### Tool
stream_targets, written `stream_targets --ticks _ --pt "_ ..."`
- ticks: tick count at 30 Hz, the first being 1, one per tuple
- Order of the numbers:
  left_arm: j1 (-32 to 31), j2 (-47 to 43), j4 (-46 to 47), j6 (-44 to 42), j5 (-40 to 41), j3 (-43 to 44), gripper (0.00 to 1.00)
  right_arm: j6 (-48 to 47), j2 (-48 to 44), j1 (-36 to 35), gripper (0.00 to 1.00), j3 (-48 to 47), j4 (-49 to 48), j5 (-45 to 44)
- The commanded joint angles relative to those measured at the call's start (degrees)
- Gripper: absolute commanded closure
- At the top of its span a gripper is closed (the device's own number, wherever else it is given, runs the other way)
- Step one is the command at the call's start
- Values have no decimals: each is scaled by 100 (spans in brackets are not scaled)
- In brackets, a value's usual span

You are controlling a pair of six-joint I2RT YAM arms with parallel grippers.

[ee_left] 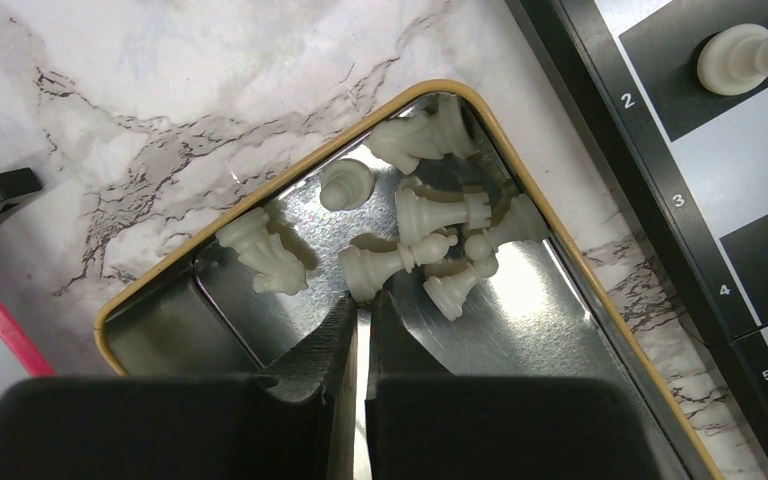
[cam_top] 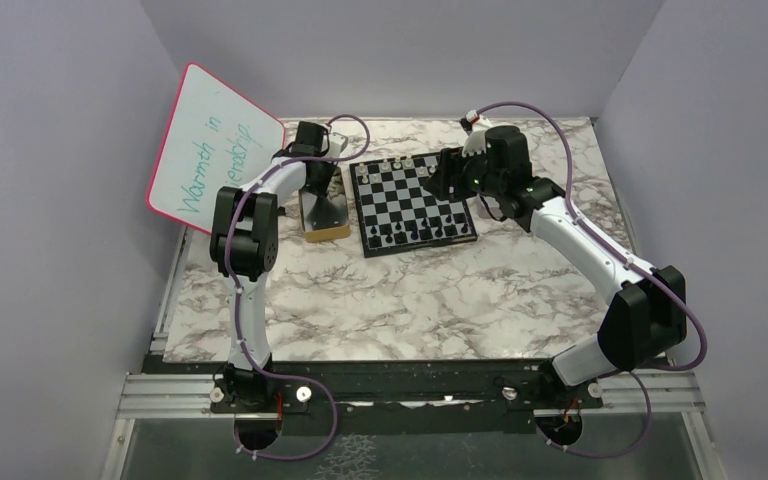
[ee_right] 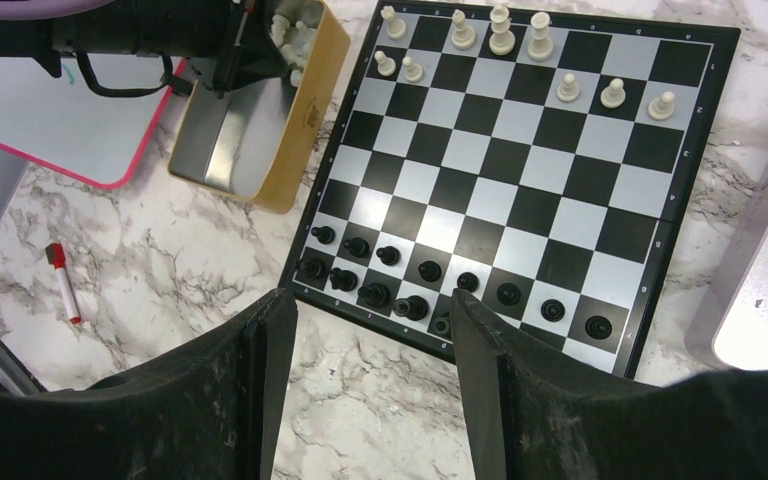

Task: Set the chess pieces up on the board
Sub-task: Pick up the chess piece from the storage box.

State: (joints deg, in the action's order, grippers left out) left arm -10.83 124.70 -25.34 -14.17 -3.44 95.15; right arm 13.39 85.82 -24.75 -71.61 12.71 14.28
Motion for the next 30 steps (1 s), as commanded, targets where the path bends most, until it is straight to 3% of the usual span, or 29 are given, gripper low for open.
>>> stream_targets --ticks 1,10,20,22,30 --pt "20 -199 -140 107 90 152 97 -99 6 15 37 16 -78 -7" --pt "20 -529 -146 403 373 -55 100 -69 1 14 37 76 -143 -12" --pt "24 -1288 -223 1278 511 -646 100 463 85 6 37 44 -337 74" --pt "28 -1436 -230 1548 364 -783 100 607 57 13 37 118 -471 107" --pt "28 -2078 8 2340 -1691 -1317 100 1352 191 10 39 352 -1187 563"
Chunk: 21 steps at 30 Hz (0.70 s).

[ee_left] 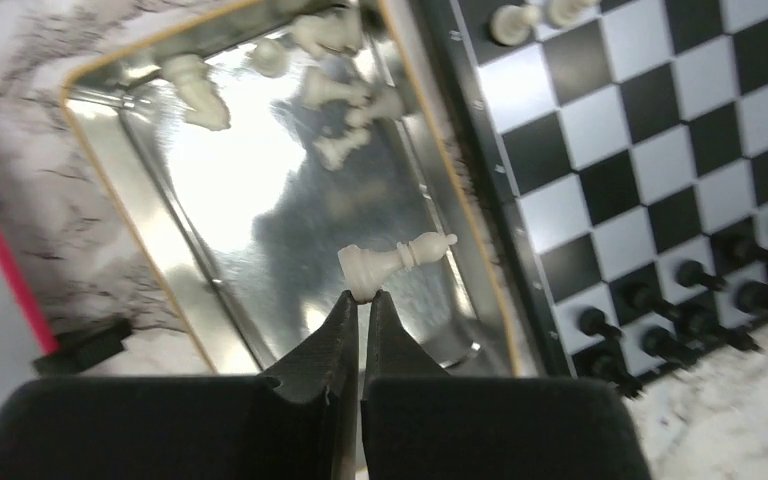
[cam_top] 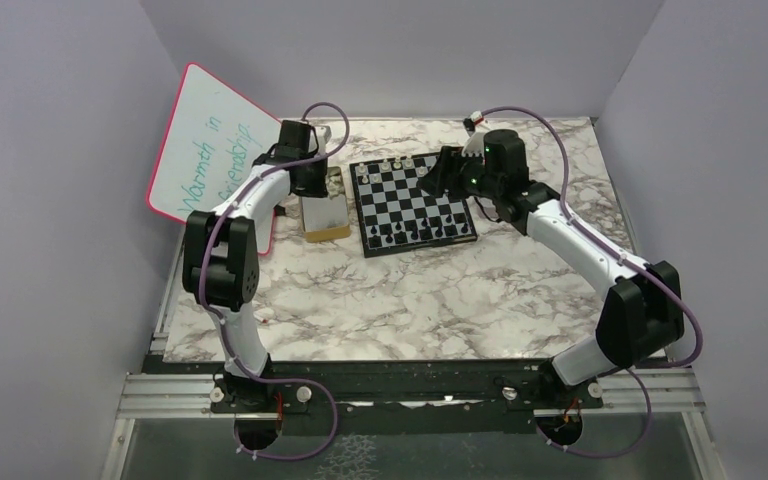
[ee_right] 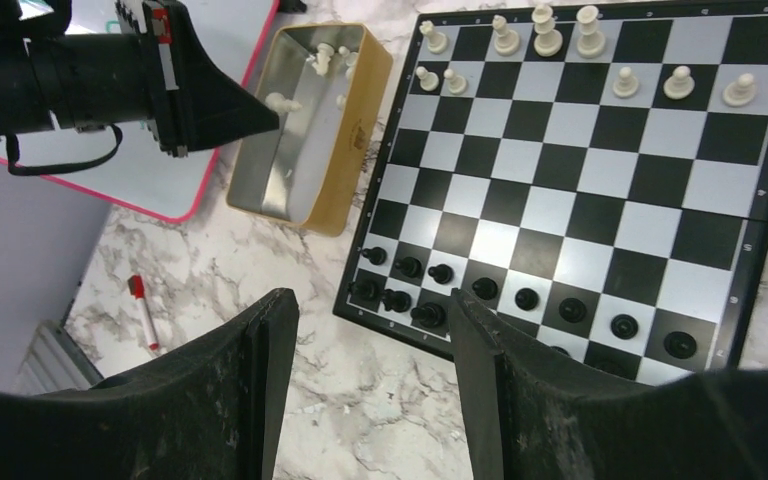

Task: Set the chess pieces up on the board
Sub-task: Pick up the chess piece from the storage box, then place the chess piece on the chessboard.

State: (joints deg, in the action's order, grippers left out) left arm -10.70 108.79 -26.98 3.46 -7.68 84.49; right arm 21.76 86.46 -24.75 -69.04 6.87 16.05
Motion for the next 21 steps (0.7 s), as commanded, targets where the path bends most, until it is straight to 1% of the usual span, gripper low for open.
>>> stream_targets --ticks 1,7,9,13,15,19,21 --pt "15 -576 241 684 -1435 -331 100 613 153 12 40 140 -736 452" --pt "15 -1101 745 1139 -2418 -902 100 961 510 -19 43 184 -1377 874" --pt "15 -1224 1010 1333 -2902 -1142 100 936 659 -99 43 70 -1432 957" --pt "7 -1446 1511 1764 -3624 -1631 100 775 772 -397 43 -66 -1481 742" --pt "6 -1543 1662 1849 -3758 -1807 100 729 850 -542 44 -132 -1483 638" --pt "6 -1676 1780 1858 -3860 -1982 100 559 1132 -778 53 -406 -1300 615" --pt "7 -1704 1934 1967 -4066 -2087 100 495 1259 -880 56 -551 -1204 582"
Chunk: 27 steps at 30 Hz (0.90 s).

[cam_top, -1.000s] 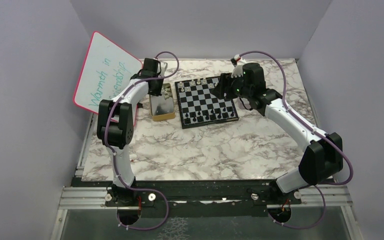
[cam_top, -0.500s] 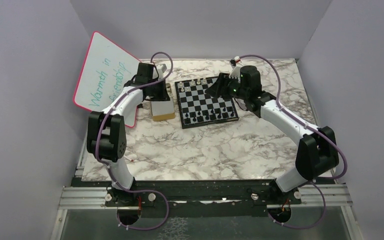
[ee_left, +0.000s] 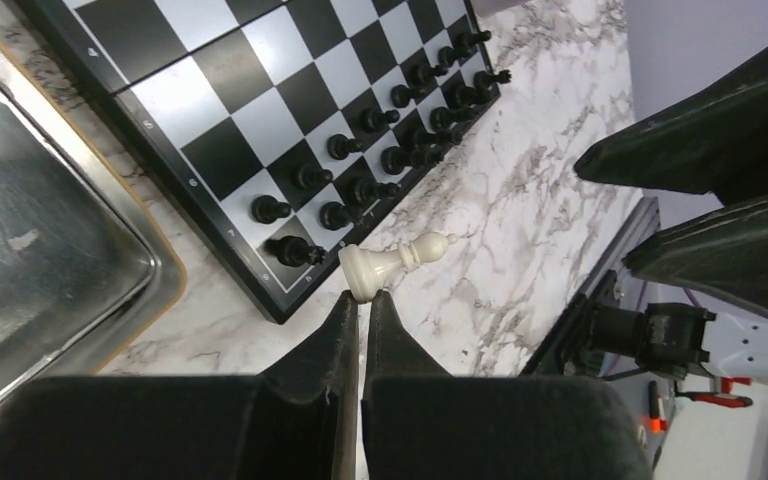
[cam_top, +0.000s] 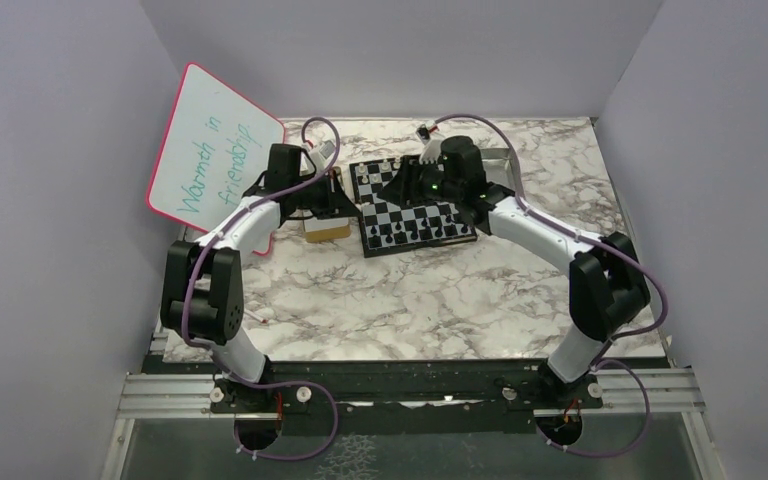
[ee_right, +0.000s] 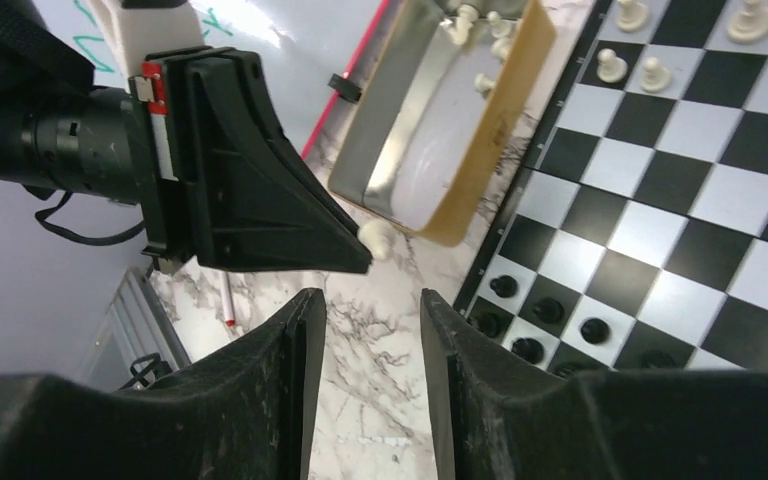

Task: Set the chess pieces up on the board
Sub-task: Place the chess piece on the chessboard.

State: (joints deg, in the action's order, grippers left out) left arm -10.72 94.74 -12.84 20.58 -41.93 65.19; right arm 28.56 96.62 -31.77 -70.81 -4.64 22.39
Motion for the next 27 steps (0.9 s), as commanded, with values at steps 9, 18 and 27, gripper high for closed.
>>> stream_targets --ticks 9,18,27 --pt "9 -323 606 259 -955 -358 100 -278 634 -522 60 -777 359 -286" --pt "9 -378 699 265 -887 -444 100 -334 757 -644 63 -869 798 -601" --pt "9 -377 756 336 -888 -471 100 -316 815 -699 81 -924 791 -649"
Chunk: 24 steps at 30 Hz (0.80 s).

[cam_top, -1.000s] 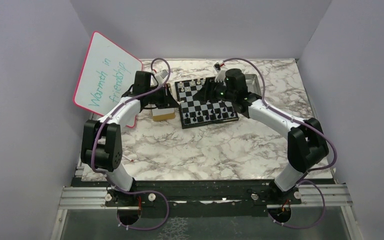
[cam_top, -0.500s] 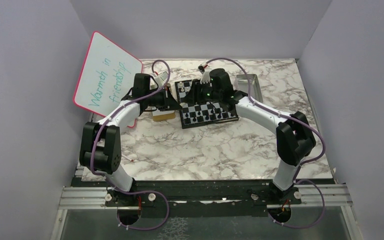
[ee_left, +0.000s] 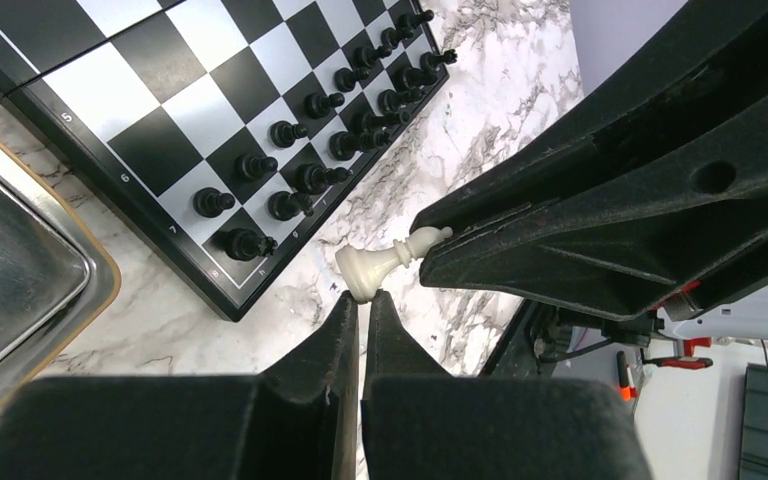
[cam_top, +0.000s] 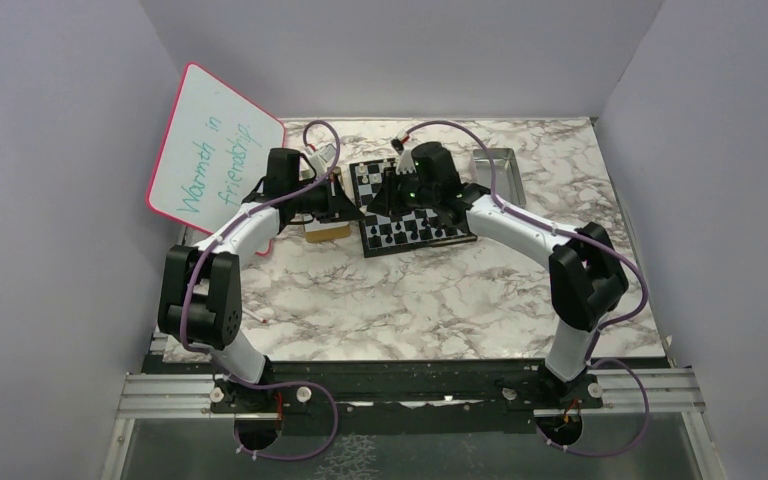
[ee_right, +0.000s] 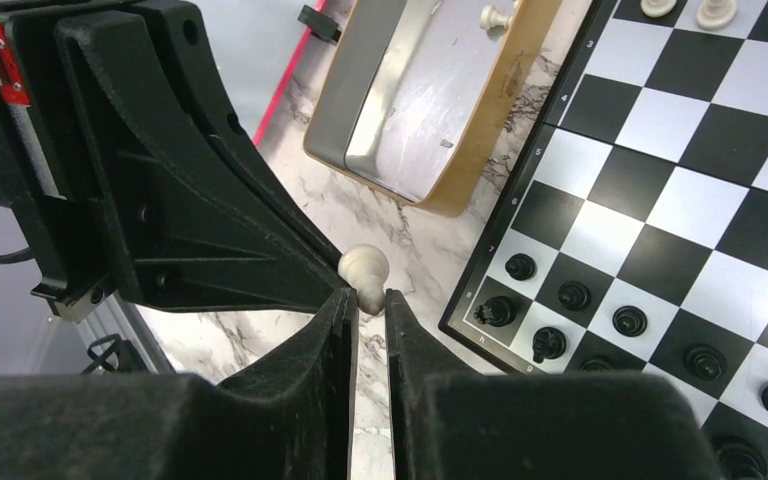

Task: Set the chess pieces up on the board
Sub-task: Place the chess piece on the chessboard.

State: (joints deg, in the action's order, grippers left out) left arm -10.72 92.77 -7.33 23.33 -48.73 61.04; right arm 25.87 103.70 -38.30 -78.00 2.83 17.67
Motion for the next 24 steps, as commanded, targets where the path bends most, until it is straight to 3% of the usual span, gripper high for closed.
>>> stream_targets --ticks 1,5,9,14,15,16,24 --pt "9 -180 210 73 -200 -57 100 -47 107 -46 84 -207 39 -193" --pt "9 -187 219 121 -178 -48 93 -92 82 -59 89 -224 7 -307" --pt "9 -215 187 121 -147 -52 65 -235 91 -58 91 -374 133 -437" --pt "9 -330 36 -43 -90 -40 38 -740 201 -46 92 -931 793 -971" --pt "9 -356 -21 -97 -66 -37 26 -855 234 -44 92 -1037 936 -1107" --pt "9 -383 -68 -145 -42 -31 4 -961 264 -37 92 -1159 1081 -1244" --pt "9 -548 -849 -842 546 64 1 -1600 628 222 93 -2031 1998 -1996"
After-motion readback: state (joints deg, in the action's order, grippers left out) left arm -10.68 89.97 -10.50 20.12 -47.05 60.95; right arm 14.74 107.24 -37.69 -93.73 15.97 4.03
